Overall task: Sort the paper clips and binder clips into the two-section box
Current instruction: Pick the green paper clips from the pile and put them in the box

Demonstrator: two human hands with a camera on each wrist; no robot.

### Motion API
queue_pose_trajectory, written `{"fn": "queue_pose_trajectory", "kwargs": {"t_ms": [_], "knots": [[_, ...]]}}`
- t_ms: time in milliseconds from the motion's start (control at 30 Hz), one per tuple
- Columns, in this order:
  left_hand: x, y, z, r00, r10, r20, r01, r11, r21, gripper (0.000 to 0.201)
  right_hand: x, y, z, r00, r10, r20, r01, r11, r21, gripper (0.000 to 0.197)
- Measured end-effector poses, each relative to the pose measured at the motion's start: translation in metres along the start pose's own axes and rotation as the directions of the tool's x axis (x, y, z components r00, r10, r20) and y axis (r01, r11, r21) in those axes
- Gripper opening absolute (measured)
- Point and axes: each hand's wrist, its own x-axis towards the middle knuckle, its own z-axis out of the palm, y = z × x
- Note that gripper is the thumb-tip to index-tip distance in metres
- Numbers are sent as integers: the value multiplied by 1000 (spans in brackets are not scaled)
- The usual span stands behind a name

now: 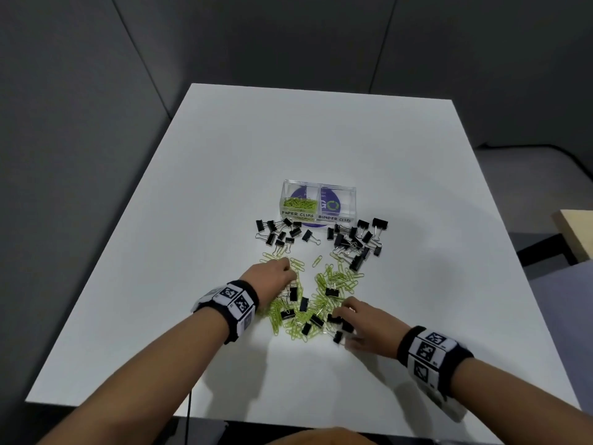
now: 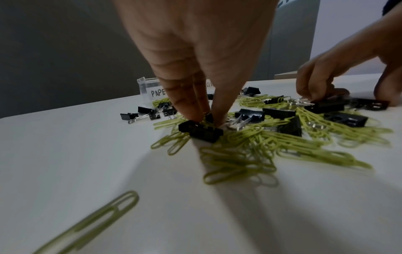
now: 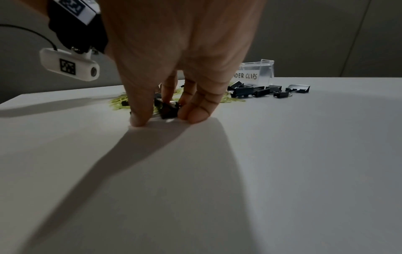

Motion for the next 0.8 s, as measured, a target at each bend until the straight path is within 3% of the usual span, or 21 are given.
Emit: {"fn": "queue_pose_trajectory", "kwargs": {"t_ms": [167, 267, 433, 567, 667, 800], "knots": [[7, 3, -8, 999, -46, 20, 46, 999, -13, 31, 9, -3, -11, 994, 104, 42, -108, 991, 85, 43], [11, -1, -16, 999, -36, 38, 37, 999, -24, 29, 9, -4, -13, 989, 141, 44, -145, 981, 129, 37], [11, -5, -17, 999, -15, 40, 15, 1000, -17, 23, 4, -13, -24, 975, 219, -47, -208, 962, 178, 21], [13, -10, -16, 1000, 2, 13, -2, 999, -50, 24, 5, -20, -27, 928, 314, -200, -254, 927, 275, 22], [14, -12, -17, 999, 16, 45, -13, 997, -72, 24, 7, -21, -26, 889, 417, -188, -356, 889, 288, 25], [13, -10, -17, 998, 25, 60, -19, 995, -99, 17, 8, -21, -26, 875, 448, -185, -413, 889, 198, 28]]}}
